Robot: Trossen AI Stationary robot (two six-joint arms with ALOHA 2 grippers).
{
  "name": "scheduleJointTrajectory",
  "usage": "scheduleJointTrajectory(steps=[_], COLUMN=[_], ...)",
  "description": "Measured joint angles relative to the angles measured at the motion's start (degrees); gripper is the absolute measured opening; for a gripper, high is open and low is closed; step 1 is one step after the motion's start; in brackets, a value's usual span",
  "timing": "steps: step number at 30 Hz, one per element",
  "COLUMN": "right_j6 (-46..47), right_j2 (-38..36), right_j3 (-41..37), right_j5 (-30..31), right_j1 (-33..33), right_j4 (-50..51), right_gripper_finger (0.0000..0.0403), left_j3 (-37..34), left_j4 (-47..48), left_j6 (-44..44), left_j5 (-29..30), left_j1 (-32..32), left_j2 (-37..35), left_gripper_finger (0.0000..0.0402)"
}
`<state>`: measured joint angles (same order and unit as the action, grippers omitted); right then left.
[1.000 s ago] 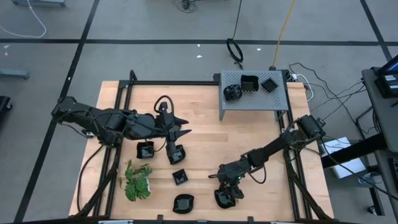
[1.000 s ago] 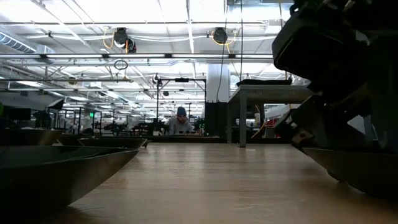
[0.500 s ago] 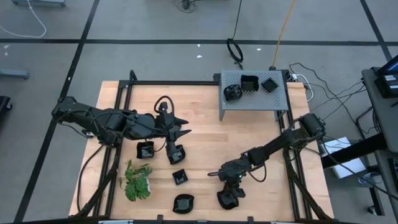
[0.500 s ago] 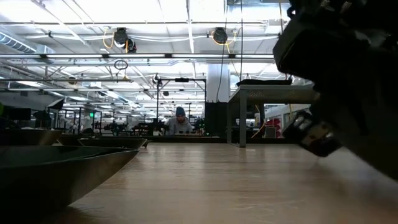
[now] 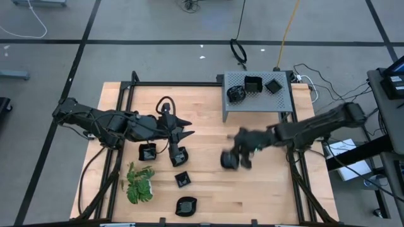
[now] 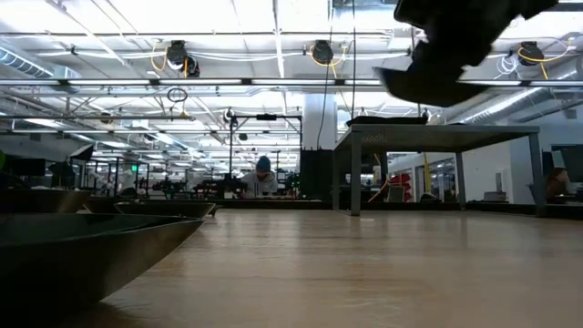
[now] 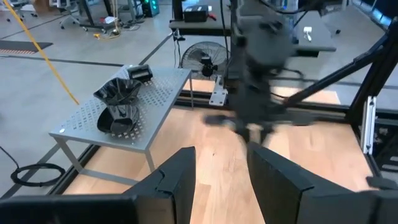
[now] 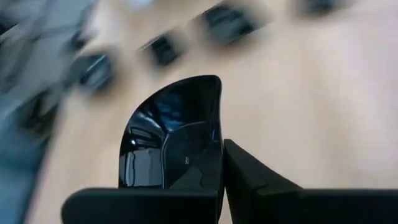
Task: Pick & Place Mini shaped plates
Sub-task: Stack the leaf-shaped plate on the leaf-shaped plate on the shelf
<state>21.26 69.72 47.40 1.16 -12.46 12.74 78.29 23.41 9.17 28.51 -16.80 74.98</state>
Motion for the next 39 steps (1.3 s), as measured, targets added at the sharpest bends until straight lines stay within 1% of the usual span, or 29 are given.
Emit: scheduleJointTrajectory(steps=[5, 8, 12, 17, 22, 28, 39], right_j6=[5.45, 6.93, 7.34, 12.19, 12.74, 15.17, 8.01], right_j2=[-8.28, -10.92, -12.14, -11.17, -9.81, -8.27, -7.00], right_j3=[0.00, 0.00, 0.00, 0.00, -0.02, -0.02, -0.02], right_j5=[16.94, 23.75, 30.11, 30.37, 30.31, 30.11, 30.39], right_j1=[8.18, 13.41, 20.29, 28.05, 32.10, 33.12, 33.14], right_j4=[0.78, 0.82, -0.08, -5.66, -8.25, -7.96, -8.16], right_gripper_finger=[0.0001, 0.0000, 0.0000, 0.0000, 0.0000, 0.0000, 0.0000], left_j3=[0.00, 0.02, 0.00, 0.02, 0.02, 0.02, 0.02], left_j4=[-2.02, -4.01, -6.01, -7.75, -8.60, -9.26, -9.21], left_j6=[0.00, -0.01, 0.00, 0.00, 0.02, 0.00, -1.57], left_j5=[0.95, 3.14, 4.57, 4.63, 4.62, 4.66, 4.66], left_j1=[0.93, 1.91, 3.56, 5.72, 7.25, 8.14, 8.52], left_j2=[0.00, 0.00, 0.00, 0.00, 0.00, 0.00, 0.00], left_gripper_finger=[0.0150, 0.0150, 0.0150, 0.0150, 0.0150, 0.0150, 0.0150])
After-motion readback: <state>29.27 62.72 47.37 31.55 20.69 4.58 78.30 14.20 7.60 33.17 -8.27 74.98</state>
